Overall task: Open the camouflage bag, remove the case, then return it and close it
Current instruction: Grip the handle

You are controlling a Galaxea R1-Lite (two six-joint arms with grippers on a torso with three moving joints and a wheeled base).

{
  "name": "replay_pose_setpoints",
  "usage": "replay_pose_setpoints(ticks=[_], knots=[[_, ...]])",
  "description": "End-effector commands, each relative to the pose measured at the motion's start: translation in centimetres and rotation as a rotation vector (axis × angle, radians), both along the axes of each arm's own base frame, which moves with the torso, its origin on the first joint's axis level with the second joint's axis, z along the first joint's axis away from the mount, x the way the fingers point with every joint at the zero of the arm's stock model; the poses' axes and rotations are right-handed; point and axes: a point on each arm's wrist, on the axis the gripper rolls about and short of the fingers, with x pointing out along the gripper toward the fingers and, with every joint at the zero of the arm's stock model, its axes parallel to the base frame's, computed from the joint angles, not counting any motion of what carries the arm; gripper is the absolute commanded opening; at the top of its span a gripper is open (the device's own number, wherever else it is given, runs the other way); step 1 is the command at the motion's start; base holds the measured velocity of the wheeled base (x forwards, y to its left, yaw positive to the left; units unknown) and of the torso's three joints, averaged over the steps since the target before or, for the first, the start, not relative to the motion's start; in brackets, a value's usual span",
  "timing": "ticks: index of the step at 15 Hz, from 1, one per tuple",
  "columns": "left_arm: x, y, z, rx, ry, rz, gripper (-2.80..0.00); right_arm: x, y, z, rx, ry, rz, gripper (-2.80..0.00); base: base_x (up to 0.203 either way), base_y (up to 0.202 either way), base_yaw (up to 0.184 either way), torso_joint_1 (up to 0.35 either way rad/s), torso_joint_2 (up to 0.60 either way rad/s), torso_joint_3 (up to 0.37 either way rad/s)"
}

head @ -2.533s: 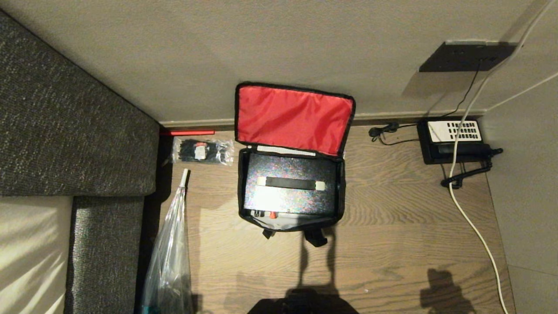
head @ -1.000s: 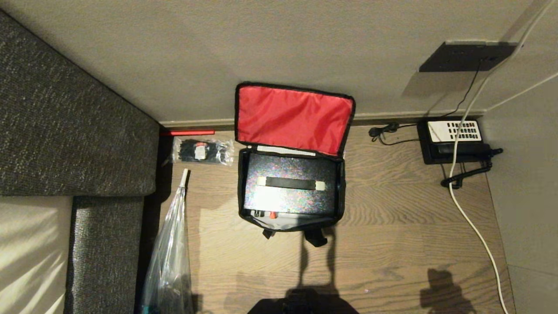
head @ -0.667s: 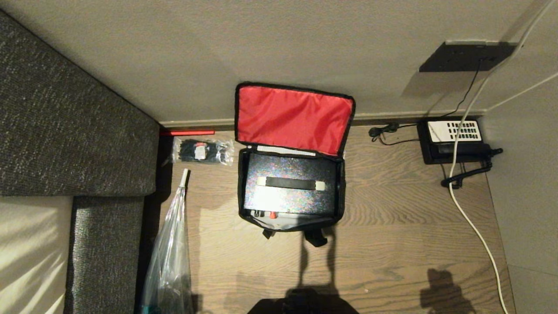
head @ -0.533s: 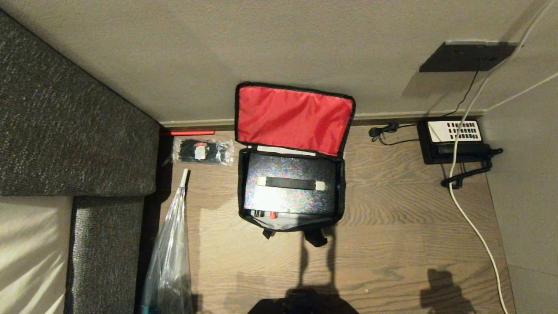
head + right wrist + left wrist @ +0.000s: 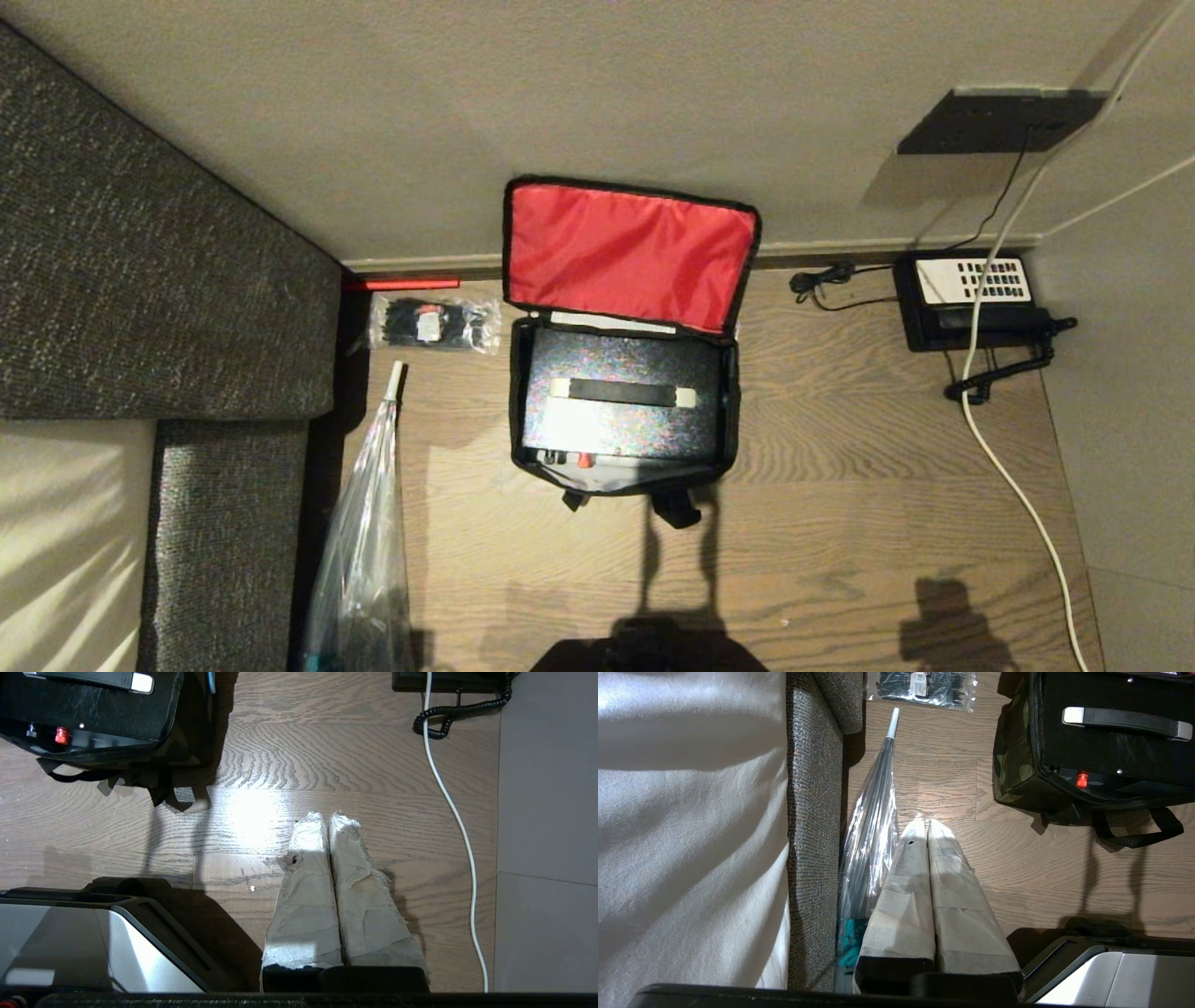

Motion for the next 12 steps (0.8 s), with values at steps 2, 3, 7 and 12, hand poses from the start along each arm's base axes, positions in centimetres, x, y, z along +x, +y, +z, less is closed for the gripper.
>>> replay_pose_setpoints(ticks=[2,3,7,12], knots=[[0.01,0.0,-0.09,-0.001,0.001,0.001,-2.8,-0.05,0.0,0.06,0.0,0.002,0.001,-2.8,0.0,0.0,0.0,0.0,0.0,0.0],[0.01,0.0,-0.09,-0.001,0.001,0.001,-2.8,-0.04,0.0,0.06,0.0,0.004,0.001,-2.8,0.0,0.0,0.0,0.0,0.0,0.0],[0.01,0.0,-0.09,-0.001,0.001,0.001,-2.8,-0.04,0.0,0.07,0.0,0.002,0.001,-2.8,0.0,0.0,0.0,0.0,0.0,0.0],[0.0,0.0,-0.11,0.004,0.006,0.001,-2.8,-0.09,0.0,0.04,0.0,0.013,0.003,-2.8,0.0,0.0,0.0,0.0,0.0,0.0]])
